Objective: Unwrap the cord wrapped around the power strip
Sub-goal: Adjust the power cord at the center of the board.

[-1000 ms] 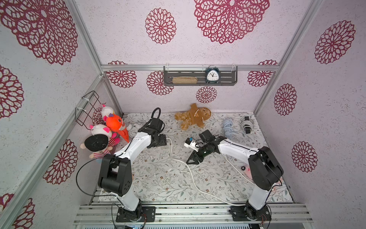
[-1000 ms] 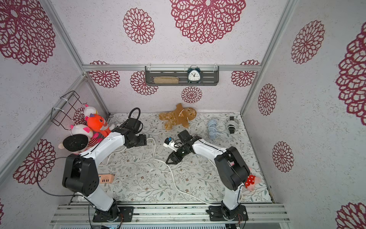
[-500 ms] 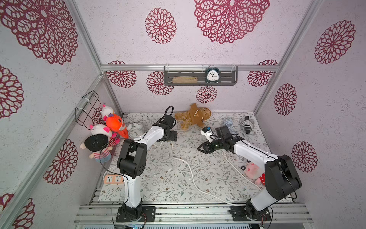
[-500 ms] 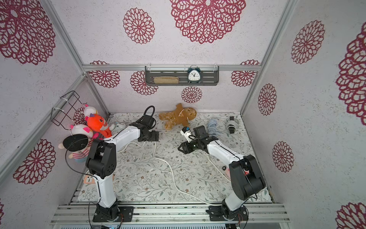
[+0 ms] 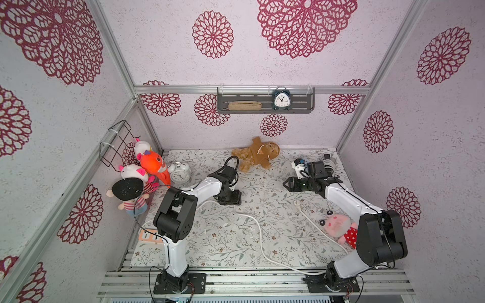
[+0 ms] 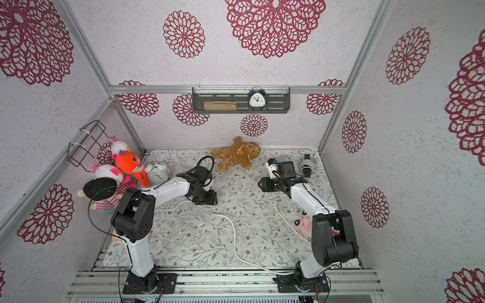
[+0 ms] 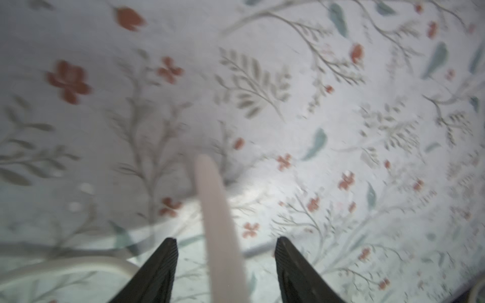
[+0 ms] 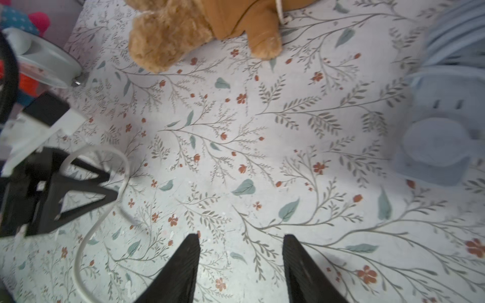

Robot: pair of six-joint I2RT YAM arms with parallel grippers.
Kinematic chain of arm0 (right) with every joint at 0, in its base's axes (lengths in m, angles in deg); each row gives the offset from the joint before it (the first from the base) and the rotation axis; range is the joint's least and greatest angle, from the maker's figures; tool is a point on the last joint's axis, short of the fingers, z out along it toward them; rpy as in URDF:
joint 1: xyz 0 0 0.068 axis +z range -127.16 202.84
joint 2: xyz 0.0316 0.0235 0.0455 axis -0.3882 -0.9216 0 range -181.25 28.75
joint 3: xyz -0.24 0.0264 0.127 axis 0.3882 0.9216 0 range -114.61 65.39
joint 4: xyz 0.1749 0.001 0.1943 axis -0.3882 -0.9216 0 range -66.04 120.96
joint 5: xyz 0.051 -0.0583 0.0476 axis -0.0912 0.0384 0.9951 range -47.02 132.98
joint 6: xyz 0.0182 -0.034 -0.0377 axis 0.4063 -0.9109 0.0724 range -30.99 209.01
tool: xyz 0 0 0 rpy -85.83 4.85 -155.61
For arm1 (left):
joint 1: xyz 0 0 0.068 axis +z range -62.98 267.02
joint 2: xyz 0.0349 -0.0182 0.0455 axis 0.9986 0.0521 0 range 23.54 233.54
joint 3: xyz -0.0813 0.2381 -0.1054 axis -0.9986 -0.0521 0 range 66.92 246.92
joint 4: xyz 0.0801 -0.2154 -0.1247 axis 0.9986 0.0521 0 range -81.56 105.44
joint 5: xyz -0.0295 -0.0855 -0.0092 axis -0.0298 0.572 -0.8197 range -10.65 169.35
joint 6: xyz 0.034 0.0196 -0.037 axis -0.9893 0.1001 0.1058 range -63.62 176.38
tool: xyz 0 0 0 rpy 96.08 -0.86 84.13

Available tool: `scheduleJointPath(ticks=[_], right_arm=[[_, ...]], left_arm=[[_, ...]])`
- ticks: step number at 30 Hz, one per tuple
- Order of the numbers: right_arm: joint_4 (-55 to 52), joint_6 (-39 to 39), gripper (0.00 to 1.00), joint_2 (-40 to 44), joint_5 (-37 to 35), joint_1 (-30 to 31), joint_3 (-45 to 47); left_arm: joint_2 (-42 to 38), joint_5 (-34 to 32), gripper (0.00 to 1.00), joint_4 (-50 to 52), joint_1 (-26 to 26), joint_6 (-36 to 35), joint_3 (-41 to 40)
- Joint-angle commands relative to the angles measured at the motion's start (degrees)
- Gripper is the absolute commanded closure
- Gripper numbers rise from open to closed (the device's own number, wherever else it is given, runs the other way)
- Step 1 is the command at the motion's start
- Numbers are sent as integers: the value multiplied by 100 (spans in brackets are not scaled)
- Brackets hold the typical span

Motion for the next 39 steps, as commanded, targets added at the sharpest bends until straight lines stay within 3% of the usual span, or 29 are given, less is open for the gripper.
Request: scheduleJointPath(ticks=[1,3,5,9,15,17,22,25,34,39], right_arm=[[-85,167,46,93,-404,-162,-186],[-65,198,47,78,-402,-217,-191],[-55,210,49,64,-366,-263,-190],[-74,252,50,79,-405,-328,-147],[-62,486,52,121,-304,-654,-14],[-92,513,52,80,-192,-696,-31],[-92,498,51,172,76,-696,134],[-176,384,49,226,408,-679,287],[-252,-109,41,306,1094,595,865],[-32,-122,39,126,1463,1379,914]], left_arm=[[-425,1010,41,-219,-407,16,-150],[-545,1284,46,-519,-564,177,-217],[-600,1652,59,-1054,-684,520,-282],[-416,2094,68,-1962,-934,1018,-111],[-22,1962,70,-2738,-1075,1599,406],[99,2027,66,-3271,-1118,1973,546],[241,2015,17,-3729,-1161,2383,901],[125,1902,1,-3674,-1140,2352,809],[-1373,761,3,-1721,-397,1602,391],[-1947,311,3,-1279,104,1451,25]])
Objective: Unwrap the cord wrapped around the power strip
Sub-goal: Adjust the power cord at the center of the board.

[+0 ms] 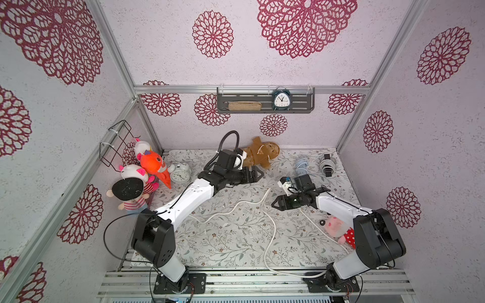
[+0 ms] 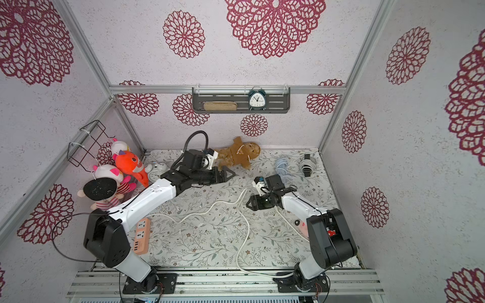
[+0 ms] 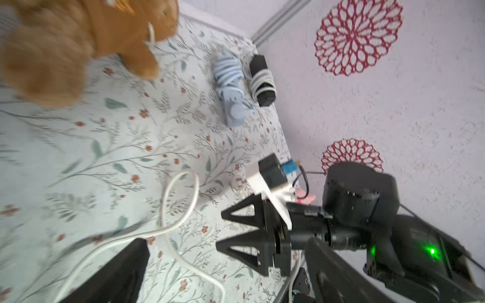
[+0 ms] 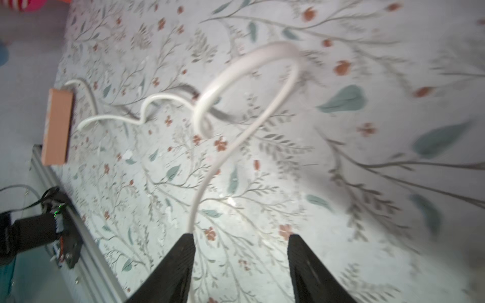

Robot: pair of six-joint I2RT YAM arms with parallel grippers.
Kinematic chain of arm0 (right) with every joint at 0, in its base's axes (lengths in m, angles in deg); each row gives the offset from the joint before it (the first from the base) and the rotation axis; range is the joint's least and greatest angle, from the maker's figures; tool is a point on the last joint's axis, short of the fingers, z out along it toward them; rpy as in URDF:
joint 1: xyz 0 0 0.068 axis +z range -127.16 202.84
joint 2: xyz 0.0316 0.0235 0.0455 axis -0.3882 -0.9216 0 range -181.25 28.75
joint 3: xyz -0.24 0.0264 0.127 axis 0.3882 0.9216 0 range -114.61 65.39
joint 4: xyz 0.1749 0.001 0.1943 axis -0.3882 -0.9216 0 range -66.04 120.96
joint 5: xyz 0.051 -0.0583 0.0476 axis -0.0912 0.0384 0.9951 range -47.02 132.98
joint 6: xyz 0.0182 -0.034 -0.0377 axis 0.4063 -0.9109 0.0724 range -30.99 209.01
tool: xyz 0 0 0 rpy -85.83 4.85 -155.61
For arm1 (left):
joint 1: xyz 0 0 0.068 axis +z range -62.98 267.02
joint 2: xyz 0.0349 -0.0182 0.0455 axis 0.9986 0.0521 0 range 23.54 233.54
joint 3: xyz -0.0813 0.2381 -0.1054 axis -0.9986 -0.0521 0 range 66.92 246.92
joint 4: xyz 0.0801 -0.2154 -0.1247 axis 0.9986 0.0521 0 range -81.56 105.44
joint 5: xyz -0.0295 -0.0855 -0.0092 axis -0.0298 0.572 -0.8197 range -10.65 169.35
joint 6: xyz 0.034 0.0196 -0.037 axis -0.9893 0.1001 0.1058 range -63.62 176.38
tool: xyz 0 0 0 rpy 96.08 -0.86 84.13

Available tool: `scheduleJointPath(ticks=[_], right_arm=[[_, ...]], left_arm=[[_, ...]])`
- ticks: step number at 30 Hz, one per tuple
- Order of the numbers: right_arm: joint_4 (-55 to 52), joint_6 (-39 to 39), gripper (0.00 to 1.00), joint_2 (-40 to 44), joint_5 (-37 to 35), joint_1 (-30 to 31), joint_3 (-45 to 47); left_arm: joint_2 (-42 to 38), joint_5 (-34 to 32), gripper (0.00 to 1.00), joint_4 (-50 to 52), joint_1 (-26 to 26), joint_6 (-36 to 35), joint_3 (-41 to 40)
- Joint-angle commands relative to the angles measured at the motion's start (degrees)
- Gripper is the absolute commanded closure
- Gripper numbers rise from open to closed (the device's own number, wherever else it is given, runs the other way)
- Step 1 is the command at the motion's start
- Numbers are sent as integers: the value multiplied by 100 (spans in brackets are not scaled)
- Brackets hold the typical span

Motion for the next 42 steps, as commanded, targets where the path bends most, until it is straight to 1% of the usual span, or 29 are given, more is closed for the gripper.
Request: scheduleJointPath(ticks=[1,6,9,11,15,16,19,23,25,26,27,29,30,31,33,35,36,38,39,42], right_arm=[[85,-164,39,25,377,351,-67],[-405,-273,42,-357,64,684,-217],[-686,-367,49,-514,-99,806,-364],[-731,-386,58,-538,-143,812,-428],[-765,-457,83,-507,-418,802,-791],[-733,-486,86,-490,-496,802,-926],[-630,-705,90,-507,-624,802,-1364],[-625,-986,91,-706,-482,826,-1944],[-770,-1193,92,-795,-194,876,-2139],[-913,-1324,90,-832,41,923,-2199],[-1201,-1544,87,-881,371,1002,-2263],[-1628,-1758,74,-895,603,1136,-2261],[-1777,-1790,60,-826,657,1162,-2168],[-1871,-1731,52,-705,556,1147,-2033],[-1764,-1340,44,-317,-84,1021,-1648],[-1615,-816,40,77,-444,687,-1283],[-1540,-479,39,264,-798,459,-1121],[-1621,-77,39,449,-1522,71,-953],[-1697,72,41,481,-1934,-123,-903],[-2241,-12,45,182,-2790,-334,-978]], left_arm=[[-238,-593,3,683,231,-259,-229],[-611,-811,3,768,518,-285,-551],[-734,-893,3,765,618,-304,-726],[-791,-896,3,705,662,-284,-833],[-853,-828,3,525,730,-193,-1014],[-848,-798,3,464,729,-161,-1040],[-799,-632,3,215,733,-14,-1169],[-718,-575,3,-44,732,96,-1287],[-682,-637,3,-125,731,100,-1290],[-654,-662,3,-176,733,91,-1290],[-614,-689,3,-268,735,80,-1299],[-473,-664,3,-356,753,57,-1236],[-355,-645,3,-399,759,33,-1179],[-223,-620,3,-405,763,-14,-1084],[115,-506,3,-366,764,-128,-825],[458,-410,3,-339,759,-243,-556],[637,-355,3,-361,758,-277,-429],[940,-305,3,-361,735,-378,-181],[1084,-280,2,-362,740,-420,-66],[1364,-219,2,-307,700,-529,183]])
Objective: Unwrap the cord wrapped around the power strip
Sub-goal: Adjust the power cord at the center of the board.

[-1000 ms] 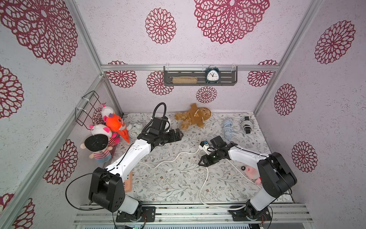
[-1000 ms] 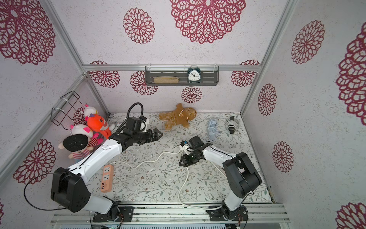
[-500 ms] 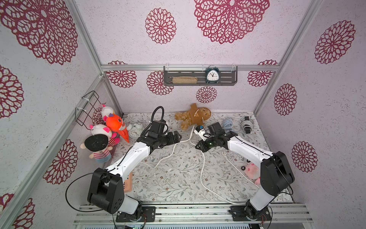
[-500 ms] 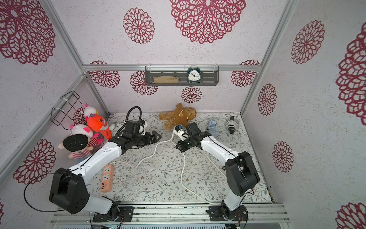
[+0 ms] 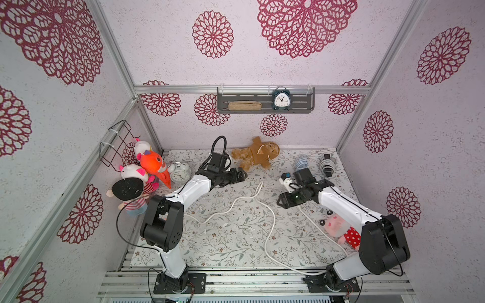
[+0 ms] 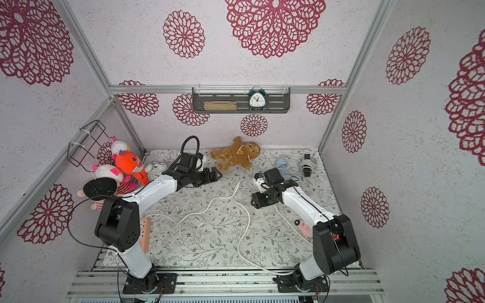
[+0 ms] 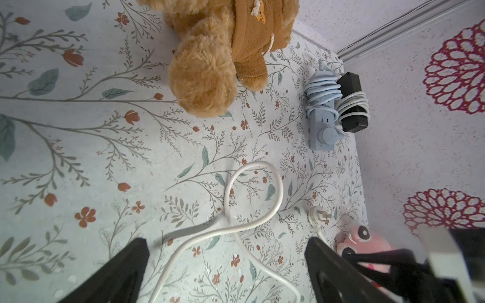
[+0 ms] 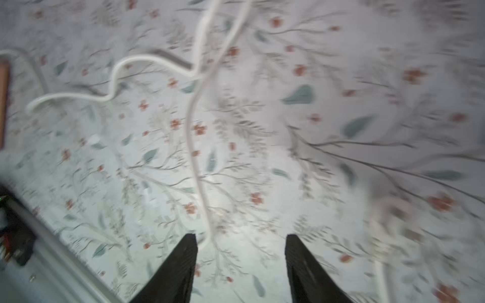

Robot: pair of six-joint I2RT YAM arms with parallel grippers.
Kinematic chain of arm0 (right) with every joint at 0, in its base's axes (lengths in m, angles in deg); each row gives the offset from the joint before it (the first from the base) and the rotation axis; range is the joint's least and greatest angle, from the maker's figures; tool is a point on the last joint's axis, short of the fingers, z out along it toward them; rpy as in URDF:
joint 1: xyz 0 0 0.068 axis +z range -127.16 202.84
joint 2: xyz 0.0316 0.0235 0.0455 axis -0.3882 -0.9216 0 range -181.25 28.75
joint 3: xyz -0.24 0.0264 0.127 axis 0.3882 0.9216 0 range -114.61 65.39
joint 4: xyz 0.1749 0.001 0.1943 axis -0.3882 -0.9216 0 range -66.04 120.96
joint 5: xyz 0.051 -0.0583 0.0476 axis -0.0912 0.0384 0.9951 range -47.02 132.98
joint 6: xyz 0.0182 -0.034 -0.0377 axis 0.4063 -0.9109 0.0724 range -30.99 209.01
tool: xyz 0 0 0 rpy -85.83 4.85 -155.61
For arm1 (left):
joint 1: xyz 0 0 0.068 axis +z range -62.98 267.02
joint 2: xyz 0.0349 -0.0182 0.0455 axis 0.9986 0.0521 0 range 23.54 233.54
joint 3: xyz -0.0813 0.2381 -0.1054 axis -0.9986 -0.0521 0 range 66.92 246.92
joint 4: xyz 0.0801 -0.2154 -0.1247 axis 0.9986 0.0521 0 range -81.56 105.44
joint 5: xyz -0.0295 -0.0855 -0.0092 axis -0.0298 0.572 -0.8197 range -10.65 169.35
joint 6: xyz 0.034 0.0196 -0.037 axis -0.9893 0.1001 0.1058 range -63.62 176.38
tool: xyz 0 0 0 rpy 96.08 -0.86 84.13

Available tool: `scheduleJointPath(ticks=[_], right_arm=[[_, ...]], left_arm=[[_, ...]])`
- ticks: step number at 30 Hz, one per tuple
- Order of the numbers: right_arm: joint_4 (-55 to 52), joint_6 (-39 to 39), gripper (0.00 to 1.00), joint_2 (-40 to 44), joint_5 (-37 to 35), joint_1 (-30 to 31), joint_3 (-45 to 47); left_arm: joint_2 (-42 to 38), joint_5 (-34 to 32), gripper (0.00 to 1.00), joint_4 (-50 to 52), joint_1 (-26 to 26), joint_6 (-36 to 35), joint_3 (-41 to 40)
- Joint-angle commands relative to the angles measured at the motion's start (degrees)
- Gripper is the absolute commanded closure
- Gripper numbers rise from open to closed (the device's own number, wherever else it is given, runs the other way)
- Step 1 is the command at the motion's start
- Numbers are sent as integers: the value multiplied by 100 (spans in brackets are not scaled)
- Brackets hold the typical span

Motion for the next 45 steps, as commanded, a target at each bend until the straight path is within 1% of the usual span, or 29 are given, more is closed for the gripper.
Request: scheduleJointPath(ticks=[1,3,7,10,12,16,18,20,21,24,26,30,32,33,34,35,37,40,45], right_arm=[[-624,267,46,-254,-1307,-104,-73],[-527,181,46,-467,-1497,-189,4],[-139,156,48,-897,-1473,-343,-42],[-300,121,49,-1230,-1876,-379,-226],[-354,155,50,-1313,-1955,-450,-221],[-190,221,54,-1424,-1751,-508,-72],[-110,265,63,-1523,-1628,-504,-19],[-43,368,78,-1452,-1536,-509,28],[23,415,84,-1325,-1466,-509,57],[23,557,95,-978,-1214,-506,-52],[43,682,99,-747,-978,-509,-173],[308,1051,99,-223,-465,-519,-561],[486,1263,99,17,-463,-591,-758],[614,1405,99,150,-479,-686,-840],[761,1554,99,268,-480,-785,-868],[968,1704,100,415,-512,-919,-886],[1246,1942,100,651,-745,-1196,-865],[1520,2086,100,816,-1197,-1685,-834],[1440,1903,100,538,-1908,-2472,-860]], left_arm=[[178,137,2,-60,-27,-254,280],[195,163,2,-48,-28,-314,269],[101,204,2,21,-24,-440,124],[-61,104,2,119,-17,-541,-14],[-179,11,2,136,-14,-577,-123],[-300,-29,2,120,16,-577,-238],[-286,7,2,102,20,-577,-225],[-266,24,2,79,13,-596,-216],[-241,23,2,76,-9,-632,-200],[-118,11,1,33,-59,-682,-117],[41,12,1,9,-137,-704,25],[500,-137,1,92,-459,-897,520],[760,-253,2,228,-621,-996,780],[811,-255,2,227,-682,-1007,873],[1088,-247,3,197,-725,-1015,928],[1190,-242,4,157,-776,-1000,976],[1347,-283,5,104,-867,-1020,1053],[1586,-405,6,131,-1030,-1087,1204],[1942,-540,8,175,-1247,-1173,1396]])
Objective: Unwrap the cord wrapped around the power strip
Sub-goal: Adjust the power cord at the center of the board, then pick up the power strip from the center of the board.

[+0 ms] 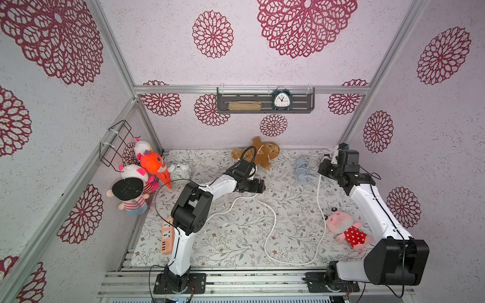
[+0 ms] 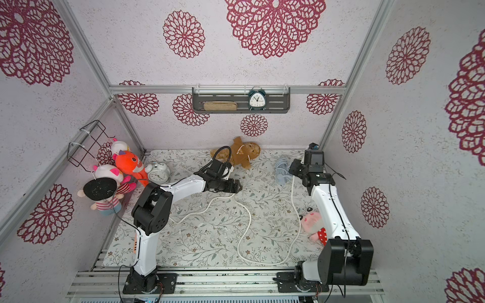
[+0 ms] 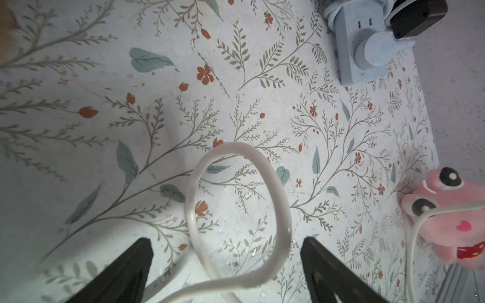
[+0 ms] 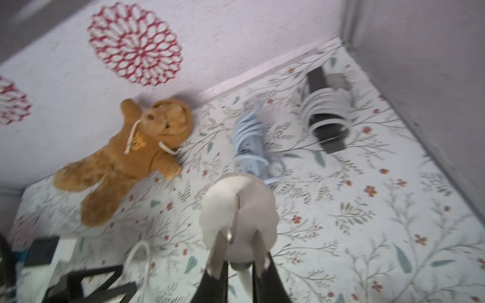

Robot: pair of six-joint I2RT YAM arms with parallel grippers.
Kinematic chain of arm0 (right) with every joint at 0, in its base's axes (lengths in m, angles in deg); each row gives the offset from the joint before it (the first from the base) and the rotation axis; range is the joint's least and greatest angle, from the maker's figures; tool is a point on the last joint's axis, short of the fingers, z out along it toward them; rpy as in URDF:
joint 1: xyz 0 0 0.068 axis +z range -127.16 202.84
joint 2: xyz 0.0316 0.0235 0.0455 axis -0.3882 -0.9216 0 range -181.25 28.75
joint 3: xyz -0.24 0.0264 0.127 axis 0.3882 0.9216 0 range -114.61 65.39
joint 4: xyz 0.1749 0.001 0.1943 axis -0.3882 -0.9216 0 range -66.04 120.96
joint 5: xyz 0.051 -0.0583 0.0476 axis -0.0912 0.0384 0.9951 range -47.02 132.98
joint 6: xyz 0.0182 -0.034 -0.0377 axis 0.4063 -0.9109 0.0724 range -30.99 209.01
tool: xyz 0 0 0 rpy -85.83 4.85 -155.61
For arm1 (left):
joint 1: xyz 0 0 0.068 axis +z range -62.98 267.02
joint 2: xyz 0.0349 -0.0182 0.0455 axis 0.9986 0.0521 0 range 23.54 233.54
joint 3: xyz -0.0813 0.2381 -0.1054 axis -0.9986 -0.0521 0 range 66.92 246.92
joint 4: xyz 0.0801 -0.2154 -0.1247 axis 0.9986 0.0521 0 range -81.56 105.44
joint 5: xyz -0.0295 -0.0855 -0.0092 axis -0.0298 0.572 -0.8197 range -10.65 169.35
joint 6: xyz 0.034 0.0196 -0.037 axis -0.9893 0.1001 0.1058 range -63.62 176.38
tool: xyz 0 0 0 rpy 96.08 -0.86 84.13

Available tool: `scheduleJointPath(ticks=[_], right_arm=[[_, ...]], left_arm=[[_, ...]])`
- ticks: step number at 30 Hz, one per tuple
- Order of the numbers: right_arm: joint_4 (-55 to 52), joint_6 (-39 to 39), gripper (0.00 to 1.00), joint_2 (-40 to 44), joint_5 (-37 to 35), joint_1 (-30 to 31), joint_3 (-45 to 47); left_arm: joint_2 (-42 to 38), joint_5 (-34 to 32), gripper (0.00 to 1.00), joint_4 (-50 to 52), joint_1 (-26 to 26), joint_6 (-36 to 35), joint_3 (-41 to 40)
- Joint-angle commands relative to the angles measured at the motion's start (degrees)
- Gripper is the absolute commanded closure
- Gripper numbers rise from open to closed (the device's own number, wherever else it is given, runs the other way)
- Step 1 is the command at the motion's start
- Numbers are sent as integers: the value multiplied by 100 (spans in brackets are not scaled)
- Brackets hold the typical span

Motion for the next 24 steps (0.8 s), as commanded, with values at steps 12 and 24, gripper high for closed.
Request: scheduleJointPath(ticks=[12,24], right_arm=[[300,-285,99,-1081,-1522,-1434,774],[-127,-1156,31,-1635,-733,-1351,39]], left_arm=[[-239,208,22,-15,-388,-782,-185],[-1509,-611,3,-184,-297,-732,-525]])
